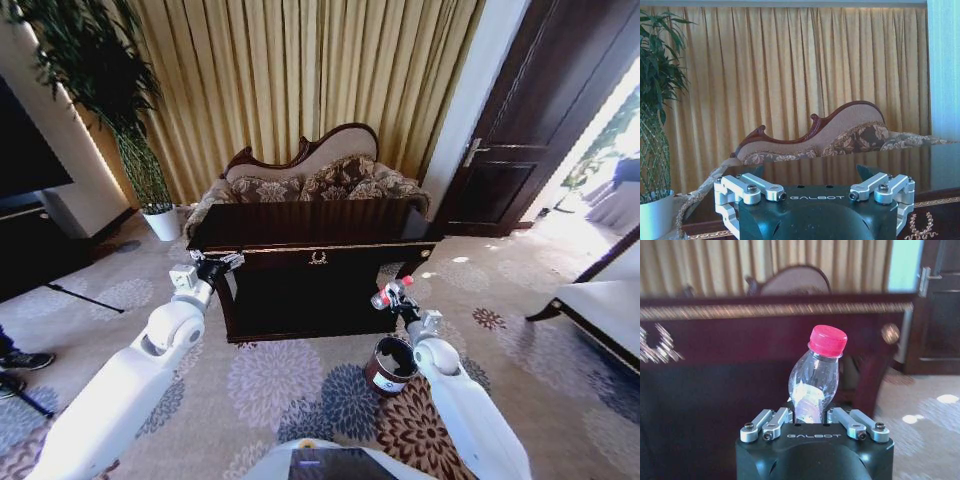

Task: Move to the front of the table and place the trash on the table into the trash bin.

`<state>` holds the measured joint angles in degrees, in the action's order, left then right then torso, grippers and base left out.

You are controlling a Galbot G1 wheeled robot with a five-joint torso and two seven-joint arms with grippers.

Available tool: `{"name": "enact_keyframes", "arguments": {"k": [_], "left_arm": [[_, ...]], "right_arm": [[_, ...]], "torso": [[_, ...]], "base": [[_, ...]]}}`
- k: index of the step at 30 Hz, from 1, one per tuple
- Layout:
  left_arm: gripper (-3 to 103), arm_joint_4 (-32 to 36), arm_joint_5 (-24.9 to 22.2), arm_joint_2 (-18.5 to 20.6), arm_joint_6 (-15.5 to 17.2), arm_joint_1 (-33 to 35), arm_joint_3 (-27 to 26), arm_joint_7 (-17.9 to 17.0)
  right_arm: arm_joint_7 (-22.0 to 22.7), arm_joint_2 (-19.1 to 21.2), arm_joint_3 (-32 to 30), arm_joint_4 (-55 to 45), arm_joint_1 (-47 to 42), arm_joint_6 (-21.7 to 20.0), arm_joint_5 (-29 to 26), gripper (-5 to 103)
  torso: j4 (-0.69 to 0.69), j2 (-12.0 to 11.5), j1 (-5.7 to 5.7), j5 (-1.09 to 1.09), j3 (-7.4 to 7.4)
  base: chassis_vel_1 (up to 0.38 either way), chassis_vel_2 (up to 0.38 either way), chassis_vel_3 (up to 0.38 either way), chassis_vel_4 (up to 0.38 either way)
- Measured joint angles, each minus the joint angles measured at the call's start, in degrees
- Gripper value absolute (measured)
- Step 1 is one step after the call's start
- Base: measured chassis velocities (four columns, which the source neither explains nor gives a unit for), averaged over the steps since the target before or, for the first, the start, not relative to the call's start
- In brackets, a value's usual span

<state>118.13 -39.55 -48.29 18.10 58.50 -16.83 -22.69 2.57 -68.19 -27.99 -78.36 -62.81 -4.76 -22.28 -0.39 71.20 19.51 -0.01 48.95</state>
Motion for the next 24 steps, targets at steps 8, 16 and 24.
{"name": "enact_keyframes", "arguments": {"k": [8, 16, 24], "left_arm": [[100, 0.4, 0.1, -0.1, -0.1, 0.3, -0.4, 0.0], [100, 1.3, 0.1, 0.1, -0.2, 0.8, -0.7, 0.0], [100, 1.9, 0.1, 0.2, -0.4, 2.2, -2.8, 0.0]], "right_arm": [[-1.4, -2.3, -1.7, 18.8, 6.1, 5.0, 9.1, 25], [0.3, -3.9, -2.7, 31.6, 11.3, 8.4, 17.3, 25], [3.0, -3.8, -3.3, 37.7, 12.0, 8.0, 23.2, 25]], "torso": [[-0.02, 0.0, 0.0, 0.0, 0.0], [-0.02, 0.0, 0.0, 0.0, 0.0], [-0.01, 0.0, 0.0, 0.02, 0.0]], "base": [[0.0, 0.0, 0.0, 0.0], [0.0, 0.0, 0.0, 0.0], [0.0, 0.0, 0.0, 0.0]]}}
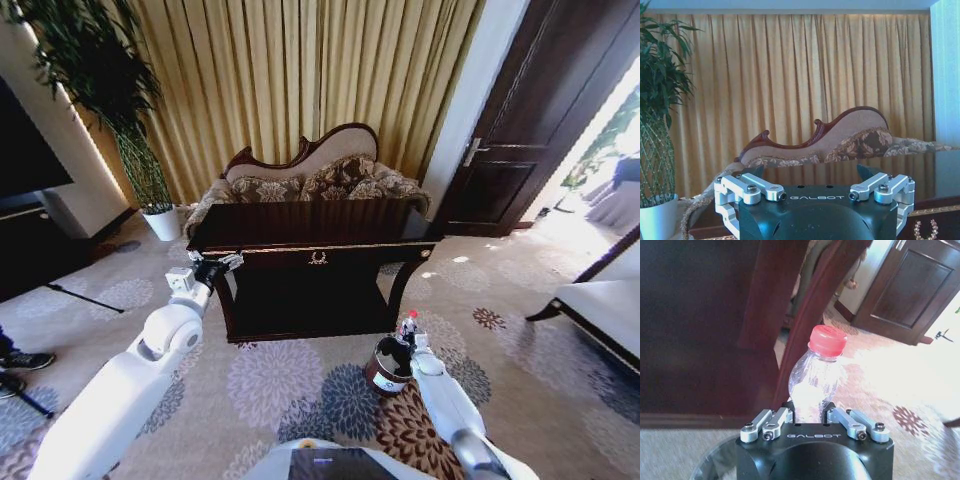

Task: Move to the front of the table and place the trash on the table into the trash bin.

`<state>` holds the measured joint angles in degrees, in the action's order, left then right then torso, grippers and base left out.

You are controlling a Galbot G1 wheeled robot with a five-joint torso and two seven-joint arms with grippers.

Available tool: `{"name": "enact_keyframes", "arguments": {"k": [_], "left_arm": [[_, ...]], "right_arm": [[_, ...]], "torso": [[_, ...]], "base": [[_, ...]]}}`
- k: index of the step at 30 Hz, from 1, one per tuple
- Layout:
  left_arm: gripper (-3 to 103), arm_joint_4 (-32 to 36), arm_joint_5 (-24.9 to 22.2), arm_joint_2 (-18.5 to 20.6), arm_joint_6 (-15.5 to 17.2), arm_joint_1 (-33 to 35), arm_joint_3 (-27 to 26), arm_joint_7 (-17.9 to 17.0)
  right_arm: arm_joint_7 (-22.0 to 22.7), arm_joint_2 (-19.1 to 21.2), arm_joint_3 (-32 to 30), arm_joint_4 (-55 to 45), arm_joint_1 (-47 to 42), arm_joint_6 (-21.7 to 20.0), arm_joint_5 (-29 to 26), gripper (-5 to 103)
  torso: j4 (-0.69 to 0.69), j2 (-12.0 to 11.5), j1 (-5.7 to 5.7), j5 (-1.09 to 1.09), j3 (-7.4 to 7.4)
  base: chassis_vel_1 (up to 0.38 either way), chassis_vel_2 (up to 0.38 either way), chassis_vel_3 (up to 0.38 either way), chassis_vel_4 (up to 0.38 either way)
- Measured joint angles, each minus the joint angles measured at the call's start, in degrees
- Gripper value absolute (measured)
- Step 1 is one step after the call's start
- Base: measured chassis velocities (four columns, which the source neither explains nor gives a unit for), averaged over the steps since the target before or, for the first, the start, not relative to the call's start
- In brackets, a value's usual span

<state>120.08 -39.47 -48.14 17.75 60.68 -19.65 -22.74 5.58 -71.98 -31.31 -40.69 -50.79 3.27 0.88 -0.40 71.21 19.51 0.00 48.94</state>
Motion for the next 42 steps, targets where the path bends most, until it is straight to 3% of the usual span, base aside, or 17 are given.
{"name": "enact_keyframes", "arguments": {"k": [18, 27, 30, 33, 42], "left_arm": [[100, -0.6, 0.5, -0.6, -0.2, 0.1, 0.1, 0.4], [100, -0.6, 0.4, -0.7, -0.3, -0.1, -0.2, 0.5], [100, -0.6, 0.3, -0.7, -0.3, -0.3, -0.2, 0.5], [100, -0.6, 0.3, -0.7, -0.3, -0.3, -0.1, 0.5], [100, -0.4, 0.1, -0.5, -0.3, -0.3, -0.4, 0.5]], "right_arm": [[0.3, -2.1, -0.5, -5.4, -4.0, -3.8, -2.8, 22], [1.6, -2.9, -0.1, -6.7, -3.4, -4.7, -2.0, 60], [1.6, -2.9, -0.2, -7.4, -3.5, -5.3, -2.2, 65], [1.6, -2.8, -0.2, -8.1, -3.7, -5.8, -2.3, 82], [2.0, -2.2, -0.4, -11.1, -4.5, -6.0, -4.4, 100]], "torso": [[0.0, 0.0, 0.0, -0.02, 0.0], [0.01, 0.0, 0.0, -0.02, 0.0], [0.0, 0.0, 0.0, -0.02, 0.0], [-0.01, 0.0, 0.0, -0.01, 0.0], [0.02, 0.0, 0.0, -0.02, 0.01]], "base": [[0.0, 0.0, 0.0, 0.0], [0.0, 0.0, 0.0, 0.0], [0.0, 0.0, 0.0, 0.0], [0.0, 0.0, 0.0, 0.0], [0.0, 0.0, 0.0, 0.0]]}}
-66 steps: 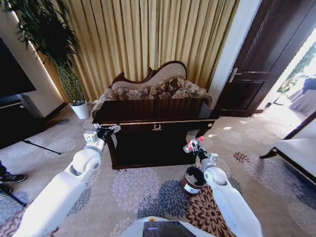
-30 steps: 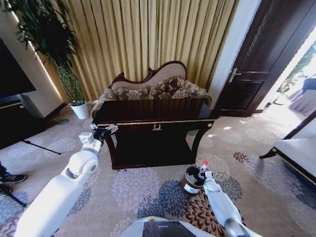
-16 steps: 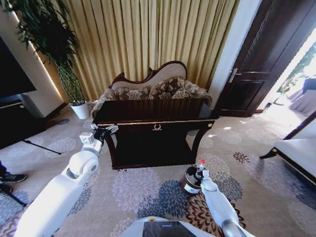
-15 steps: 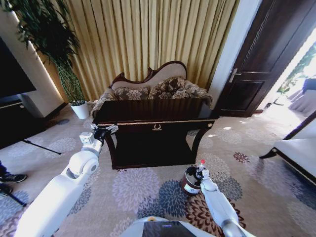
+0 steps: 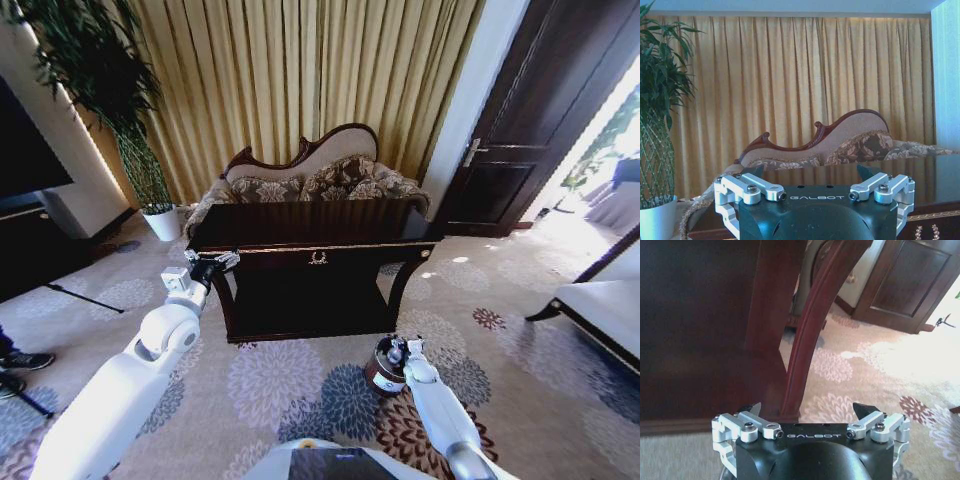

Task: Move to the front of the table and place the trash on the table into the trash bin.

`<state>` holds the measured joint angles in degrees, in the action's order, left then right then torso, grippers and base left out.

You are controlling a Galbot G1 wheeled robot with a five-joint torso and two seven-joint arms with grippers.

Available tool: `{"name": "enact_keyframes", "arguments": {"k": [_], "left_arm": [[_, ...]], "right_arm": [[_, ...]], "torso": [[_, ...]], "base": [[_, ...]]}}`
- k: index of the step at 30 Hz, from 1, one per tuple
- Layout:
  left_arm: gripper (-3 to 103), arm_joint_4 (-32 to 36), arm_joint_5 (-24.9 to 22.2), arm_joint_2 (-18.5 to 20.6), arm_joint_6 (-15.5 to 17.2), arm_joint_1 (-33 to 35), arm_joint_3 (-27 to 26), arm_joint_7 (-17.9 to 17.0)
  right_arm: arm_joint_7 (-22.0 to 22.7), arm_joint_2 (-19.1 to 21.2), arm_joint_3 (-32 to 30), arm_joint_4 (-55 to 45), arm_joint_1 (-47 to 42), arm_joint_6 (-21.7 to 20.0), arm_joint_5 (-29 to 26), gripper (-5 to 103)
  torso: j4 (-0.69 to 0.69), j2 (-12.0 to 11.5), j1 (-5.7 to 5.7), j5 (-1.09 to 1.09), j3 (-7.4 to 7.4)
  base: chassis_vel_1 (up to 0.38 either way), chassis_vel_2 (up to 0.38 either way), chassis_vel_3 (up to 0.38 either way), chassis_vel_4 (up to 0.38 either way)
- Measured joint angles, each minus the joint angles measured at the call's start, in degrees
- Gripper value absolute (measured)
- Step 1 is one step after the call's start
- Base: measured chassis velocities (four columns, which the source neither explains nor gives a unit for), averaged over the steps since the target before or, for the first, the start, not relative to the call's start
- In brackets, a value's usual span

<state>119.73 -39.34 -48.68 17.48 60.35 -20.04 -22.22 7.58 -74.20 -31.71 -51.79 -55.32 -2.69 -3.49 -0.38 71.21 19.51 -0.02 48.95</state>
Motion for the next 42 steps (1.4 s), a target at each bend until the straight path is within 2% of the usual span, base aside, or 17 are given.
{"name": "enact_keyframes", "arguments": {"k": [2, 3, 5, 12, 14, 15, 17, 18, 20, 24, 30, 34, 36, 38, 39, 41, 42], "left_arm": [[100, -0.1, 0.0, 0.0, 0.0, 0.2, -0.3, 0.0], [100, -0.1, 0.0, 0.0, 0.0, 0.2, -0.3, 0.0], [100, -0.3, 0.0, -0.2, -0.1, 0.4, -0.4, 0.0], [100, -0.3, 0.1, -0.2, -0.3, 0.6, -0.5, 0.0], [100, 0.0, -0.1, -0.3, -0.3, 0.6, -1.1, -0.1], [100, 0.0, -0.1, -0.3, -0.3, 0.6, -1.1, -0.1], [100, 0.3, -0.3, -0.2, -0.4, 0.7, -2.2, -0.2], [100, 0.3, -0.3, -0.2, -0.4, 0.7, -2.2, -0.2], [100, 0.5, -0.4, -0.2, -0.4, 1.2, -3.2, -0.3], [100, 0.4, -0.4, -0.6, -1.4, 2.4, -3.6, -0.4], [100, 0.0, -0.4, -1.4, -3.3, 3.2, -3.6, 0.0], [100, -0.5, -0.4, -1.9, -3.8, 3.4, -3.4, 0.0], [100, -0.2, -0.6, -2.0, -2.2, 3.4, -3.5, -0.2], [100, 0.7, -1.9, -2.0, 1.0, 3.5, -3.7, -1.4], [100, 0.7, -1.9, -2.0, 1.0, 3.5, -3.7, -1.4], [100, 1.0, -2.5, -1.9, 3.0, 3.7, -4.0, -1.8], [100, 1.0, -2.5, -1.9, 3.0, 3.7, -4.0, -1.8]], "right_arm": [[0.0, 1.0, 0.0, -6.7, -2.8, -1.7, -5.5, 100], [0.0, 1.0, 0.0, -6.7, -2.8, -1.7, -5.5, 100], [-0.1, 2.0, -0.1, -16.6, -6.6, -3.9, -12.2, 100], [-0.1, 3.7, -1.6, -34.0, -11.9, -7.2, -19.2, 100], [0.0, 4.5, -2.8, -43.5, -13.9, -9.1, -24.0, 100], [0.0, 4.5, -2.8, -43.5, -13.9, -9.1, -24.0, 100], [0.1, 5.6, -3.6, -53.2, -15.8, -11.2, -31.0, 100], [0.1, 5.6, -3.6, -53.2, -15.8, -11.2, -31.0, 100], [0.2, 6.2, -3.8, -62.0, -17.4, -12.7, -37.3, 100], [-0.3, 5.7, -2.7, -67.3, -18.0, -11.7, -40.4, 100], [-1.2, 5.7, -1.4, -67.5, -17.8, -9.5, -40.0, 100], [-1.0, 5.7, -0.8, -67.8, -18.1, -8.1, -37.3, 100], [-0.4, 5.5, -0.7, -67.8, -18.1, -7.8, -35.4, 100], [0.8, 5.5, -0.8, -67.3, -17.9, -7.5, -31.5, 100], [0.8, 5.5, -0.8, -67.3, -17.9, -7.5, -31.5, 100], [2.4, 6.0, -0.9, -66.3, -17.6, -7.5, -26.0, 100], [2.4, 6.0, -0.9, -66.3, -17.6, -7.5, -26.0, 100]], "torso": [[-0.02, 0.0, 0.0, 0.01, 0.0], [-0.02, 0.0, 0.0, 0.01, 0.0], [-0.02, 0.0, 0.0, 0.01, 0.0], [-0.02, 0.0, 0.0, 0.02, 0.0], [-0.01, 0.0, 0.0, 0.02, 0.0], [-0.01, 0.0, 0.0, 0.02, 0.0], [-0.02, 0.0, 0.0, 0.01, 0.0], [-0.02, 0.0, 0.0, 0.01, 0.0], [-0.01, 0.0, 0.0, 0.02, -0.01], [-0.02, 0.0, -0.01, 0.02, -0.01], [-0.01, 0.0, 0.0, 0.01, 0.0], [-0.02, 0.0, 0.0, 0.01, 0.0], [-0.02, 0.0, -0.01, 0.01, 0.0], [-0.01, 0.0, -0.01, 0.0, 0.0], [-0.01, 0.0, -0.01, 0.0, 0.0], [-0.02, 0.0, 0.0, 0.01, 0.0], [-0.02, 0.0, 0.0, 0.01, 0.0]], "base": [[0.0, 0.0, 0.0, 0.0], [0.0, 0.0, 0.0, 0.0], [0.0, 0.0, 0.0, 0.0], [0.0, 0.0, 0.0, 0.0], [0.0, 0.0, 0.0, 0.0], [0.0, 0.0, 0.0, 0.0], [0.0, 0.0, 0.0, 0.0], [0.0, 0.0, 0.0, 0.0], [0.0, 0.0, 0.0, 0.0], [0.0, 0.0, 0.0, 0.0], [0.0, 0.0, 0.0, 0.0], [0.0, 0.0, 0.0, 0.0], [0.0, 0.0, 0.0, 0.0], [0.0, 0.0, 0.0, 0.0], [0.0, 0.0, 0.0, 0.0], [0.0, 0.0, 0.0, 0.0], [0.0, 0.0, 0.0, 0.0]]}}
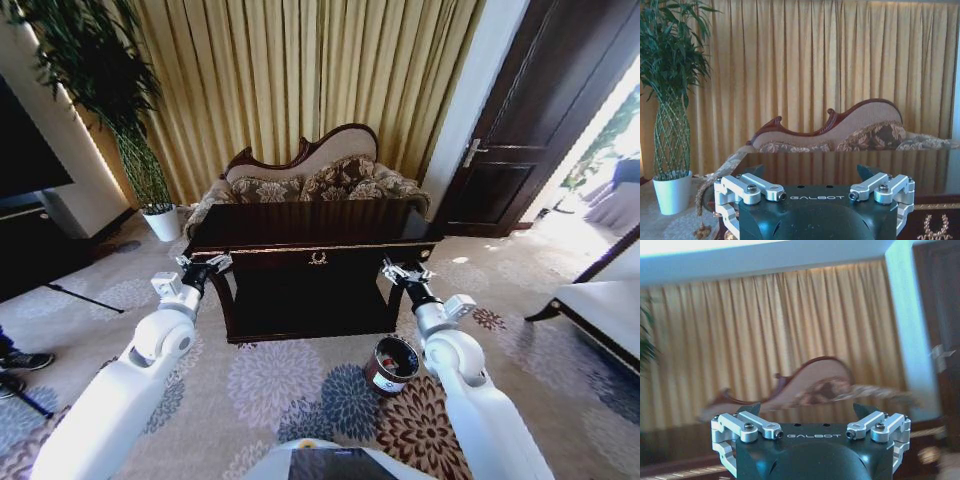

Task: Move to the front of the table and place the trash on the table into the trash bin.

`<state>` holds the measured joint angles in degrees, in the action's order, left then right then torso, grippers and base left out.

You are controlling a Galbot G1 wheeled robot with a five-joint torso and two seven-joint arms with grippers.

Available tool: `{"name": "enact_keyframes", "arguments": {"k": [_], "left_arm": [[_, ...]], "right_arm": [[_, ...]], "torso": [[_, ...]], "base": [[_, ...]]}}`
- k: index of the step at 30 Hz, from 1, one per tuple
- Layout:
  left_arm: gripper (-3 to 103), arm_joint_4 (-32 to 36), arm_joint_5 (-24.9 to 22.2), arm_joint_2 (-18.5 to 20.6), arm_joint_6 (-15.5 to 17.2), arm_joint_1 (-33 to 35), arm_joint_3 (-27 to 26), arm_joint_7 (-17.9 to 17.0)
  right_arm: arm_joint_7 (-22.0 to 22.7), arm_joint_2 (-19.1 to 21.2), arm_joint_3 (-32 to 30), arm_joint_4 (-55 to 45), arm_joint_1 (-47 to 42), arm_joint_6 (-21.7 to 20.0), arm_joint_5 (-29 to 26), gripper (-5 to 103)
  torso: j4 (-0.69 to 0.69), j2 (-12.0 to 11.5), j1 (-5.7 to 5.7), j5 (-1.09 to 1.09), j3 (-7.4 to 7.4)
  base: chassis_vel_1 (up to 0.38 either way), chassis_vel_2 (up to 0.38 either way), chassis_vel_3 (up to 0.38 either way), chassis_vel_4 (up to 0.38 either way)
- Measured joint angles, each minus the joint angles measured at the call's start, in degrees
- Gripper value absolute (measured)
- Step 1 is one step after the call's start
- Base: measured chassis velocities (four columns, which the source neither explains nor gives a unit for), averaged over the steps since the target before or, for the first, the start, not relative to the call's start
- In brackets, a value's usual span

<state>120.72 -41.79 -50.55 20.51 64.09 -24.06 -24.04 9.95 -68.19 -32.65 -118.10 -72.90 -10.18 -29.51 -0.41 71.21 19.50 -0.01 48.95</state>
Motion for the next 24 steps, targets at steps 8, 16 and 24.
{"name": "enact_keyframes", "arguments": {"k": [8, 16, 24], "left_arm": [[100, 0.5, -0.4, 1.5, -1.5, 1.3, -0.8, 1.5], [100, 0.0, -0.6, 3.6, -4.4, 3.6, -2.8, 4.3], [100, -1.8, 0.7, 5.0, -8.5, 5.1, -4.1, 9.0]], "right_arm": [[-3.6, 6.4, 0.4, 4.8, 1.6, 3.3, 2.9, 100], [-5.5, 12.5, -0.7, 5.7, 1.0, 4.2, -5.8, 100], [-6.6, 15.6, 0.1, 2.6, -1.0, 2.9, -10.8, 100]], "torso": [[0.01, 0.0, 0.0, 0.0, 0.0], [0.01, 0.0, 0.0, -0.01, 0.0], [0.01, 0.0, 0.01, 0.0, 0.0]], "base": [[0.0, 0.0, 0.0, 0.0], [0.0, 0.0, 0.0, 0.0], [0.0, 0.0, 0.0, 0.0]]}}
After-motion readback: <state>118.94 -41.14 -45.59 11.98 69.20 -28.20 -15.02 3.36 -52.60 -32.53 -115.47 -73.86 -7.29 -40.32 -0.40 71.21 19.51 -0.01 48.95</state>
